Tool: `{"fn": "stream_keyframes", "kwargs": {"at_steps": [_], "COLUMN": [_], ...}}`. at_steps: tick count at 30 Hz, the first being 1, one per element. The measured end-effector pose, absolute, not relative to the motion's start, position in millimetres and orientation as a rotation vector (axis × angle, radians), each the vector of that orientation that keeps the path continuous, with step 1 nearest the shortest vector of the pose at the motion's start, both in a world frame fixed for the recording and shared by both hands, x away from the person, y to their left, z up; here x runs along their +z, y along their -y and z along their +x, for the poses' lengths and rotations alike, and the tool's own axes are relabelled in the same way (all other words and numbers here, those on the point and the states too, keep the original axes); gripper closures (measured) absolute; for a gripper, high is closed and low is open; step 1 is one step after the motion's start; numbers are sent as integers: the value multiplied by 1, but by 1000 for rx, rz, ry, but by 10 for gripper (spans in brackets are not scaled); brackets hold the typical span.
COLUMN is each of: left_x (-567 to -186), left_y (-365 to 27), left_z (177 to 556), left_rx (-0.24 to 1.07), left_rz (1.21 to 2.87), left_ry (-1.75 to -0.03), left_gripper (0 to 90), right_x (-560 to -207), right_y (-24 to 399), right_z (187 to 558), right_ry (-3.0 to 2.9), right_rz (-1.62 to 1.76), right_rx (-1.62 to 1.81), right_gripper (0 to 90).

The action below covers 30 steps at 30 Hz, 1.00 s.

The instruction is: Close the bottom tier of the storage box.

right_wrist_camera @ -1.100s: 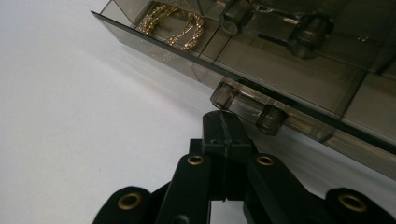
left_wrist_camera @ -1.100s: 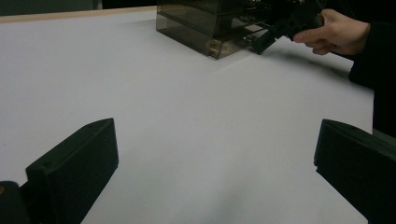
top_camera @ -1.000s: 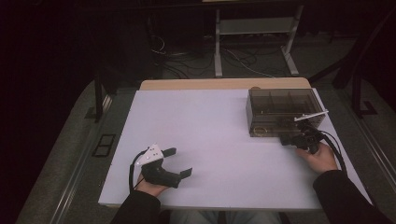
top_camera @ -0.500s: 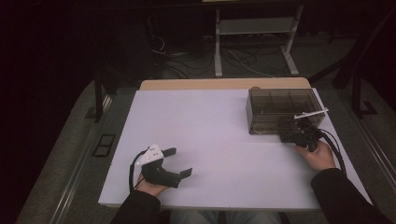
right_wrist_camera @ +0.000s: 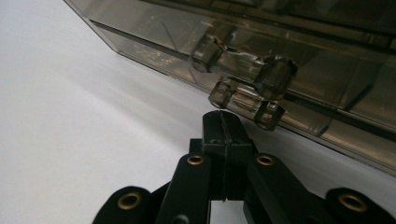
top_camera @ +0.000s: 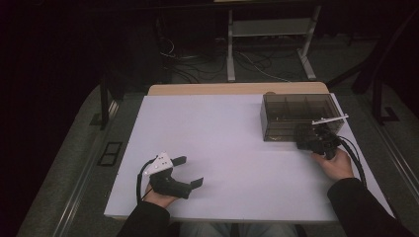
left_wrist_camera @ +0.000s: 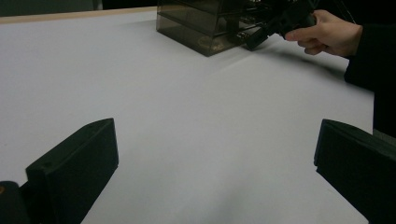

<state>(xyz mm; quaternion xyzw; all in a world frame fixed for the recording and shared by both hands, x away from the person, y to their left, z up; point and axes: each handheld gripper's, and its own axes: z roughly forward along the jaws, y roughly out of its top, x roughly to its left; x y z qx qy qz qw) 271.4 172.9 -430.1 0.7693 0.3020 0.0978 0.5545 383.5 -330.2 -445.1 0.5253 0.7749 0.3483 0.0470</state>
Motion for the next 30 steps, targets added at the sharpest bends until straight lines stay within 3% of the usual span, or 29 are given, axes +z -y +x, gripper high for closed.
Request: {"fn": "stream_keyframes", "kwargs": {"at_steps": [11, 16, 22, 25, 27, 30], "left_x": [-430, -430, -430, -430, -430, -430], "left_y": [-172, -172, -172, -172, -172, -173], "left_z": [271, 271, 271, 271, 271, 271], "left_rx": [227, 225, 223, 223, 223, 226], "left_rz": [1818, 1818, 1815, 1813, 1812, 1809], "left_ry": [-712, -710, -712, -713, -714, -716], "left_gripper": [0, 0, 0, 0, 0, 0], "right_x": [-431, -424, -417, -413, -411, -407], "right_y": [329, 326, 321, 318, 314, 307], "right_z": [370, 361, 349, 343, 339, 333], "right_ry": [-2371, -2373, -2380, -2375, -2390, -2404], "right_rz": [1537, 1491, 1435, 1424, 1412, 1392], "right_rx": [1169, 1224, 1256, 1271, 1270, 1262], "right_gripper": [669, 496, 152, 111, 0, 0]}}
